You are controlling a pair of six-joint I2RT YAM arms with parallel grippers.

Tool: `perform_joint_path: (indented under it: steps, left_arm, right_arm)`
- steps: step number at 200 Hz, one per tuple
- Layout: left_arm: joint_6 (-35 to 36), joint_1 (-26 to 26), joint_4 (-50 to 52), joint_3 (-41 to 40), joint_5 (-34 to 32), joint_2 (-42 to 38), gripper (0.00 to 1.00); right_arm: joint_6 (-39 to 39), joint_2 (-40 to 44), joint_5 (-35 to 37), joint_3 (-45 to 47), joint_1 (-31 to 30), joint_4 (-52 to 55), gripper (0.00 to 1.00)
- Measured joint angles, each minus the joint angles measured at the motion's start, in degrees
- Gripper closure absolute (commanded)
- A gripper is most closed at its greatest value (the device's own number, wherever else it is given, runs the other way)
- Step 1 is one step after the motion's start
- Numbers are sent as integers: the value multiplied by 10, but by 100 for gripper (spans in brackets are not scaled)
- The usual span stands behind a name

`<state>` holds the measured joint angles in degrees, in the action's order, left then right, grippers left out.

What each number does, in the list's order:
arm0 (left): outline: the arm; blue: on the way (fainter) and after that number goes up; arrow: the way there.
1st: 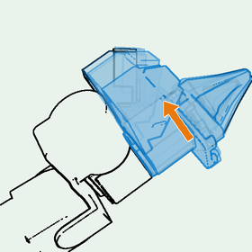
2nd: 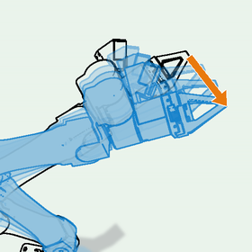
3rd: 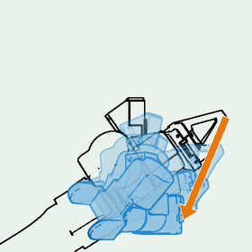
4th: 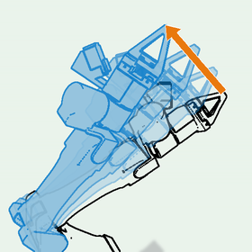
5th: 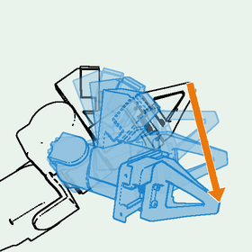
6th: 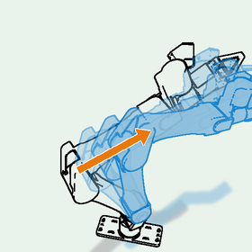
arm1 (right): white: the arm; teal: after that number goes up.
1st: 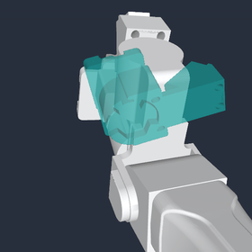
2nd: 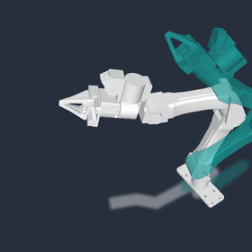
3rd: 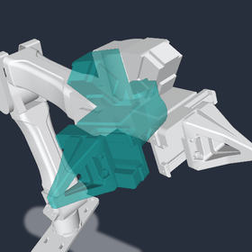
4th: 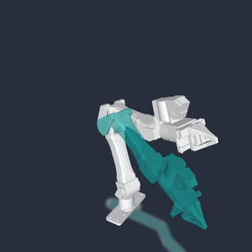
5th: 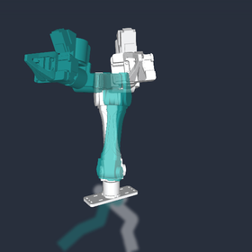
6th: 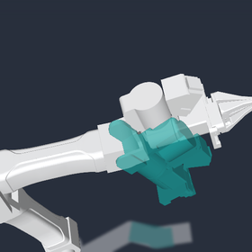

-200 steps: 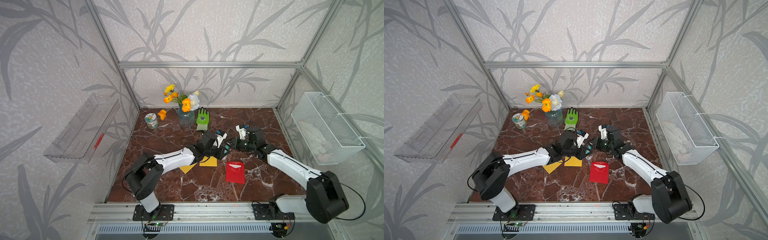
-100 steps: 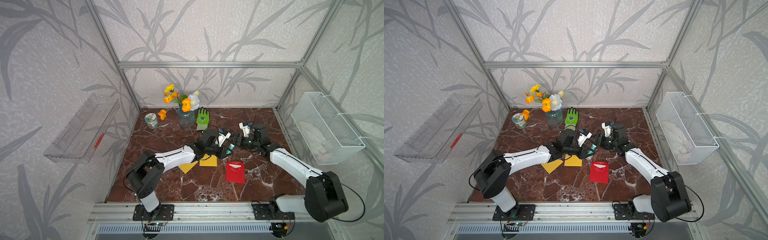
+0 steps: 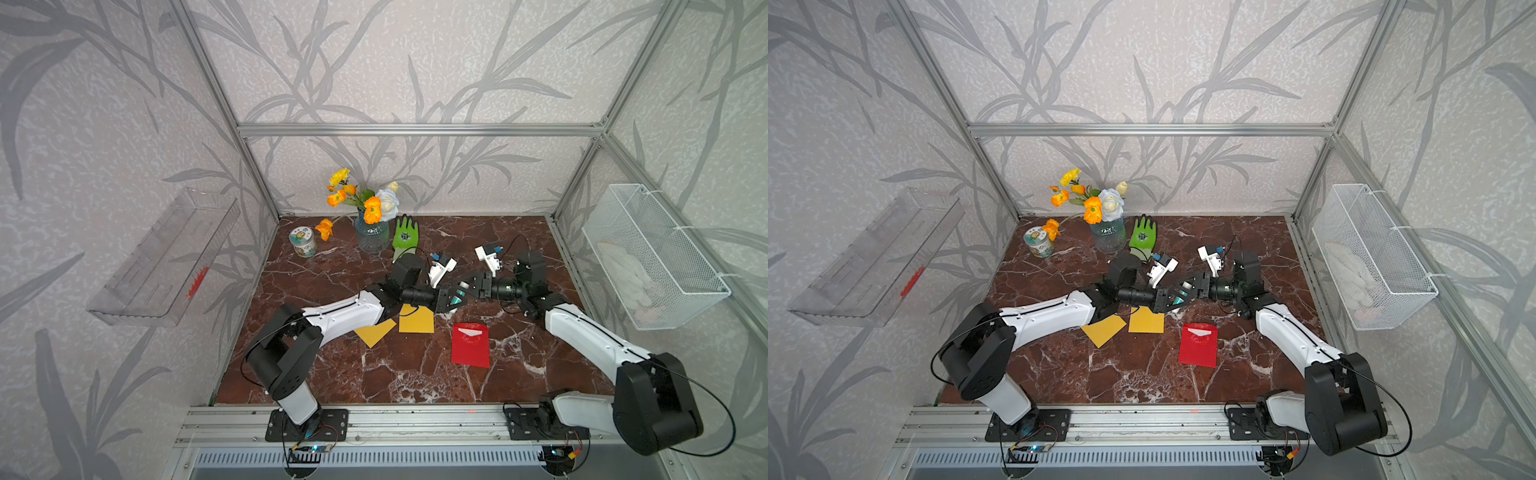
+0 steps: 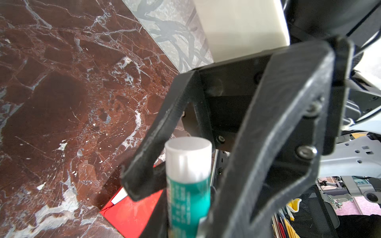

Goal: Seal the envelope with a glue stick
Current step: Unscrew the glue stick.

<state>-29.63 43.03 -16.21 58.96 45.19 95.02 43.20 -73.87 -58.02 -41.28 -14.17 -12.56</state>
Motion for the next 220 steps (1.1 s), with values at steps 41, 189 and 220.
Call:
perform_joint_path:
  steps: [41,189,220]
  left_arm:
    - [-1,0,-5,-5,2,-1,100]
    - [36,13,46,-12,-56,-2,100]
    - [66,30,81,-12,-142,-2,100]
  right_arm:
    - [4,0,-17,3,19,-7,59]
    - [-18,0,67,3,8,75,85]
    - [-14,-6,186,-17,-33,133,86]
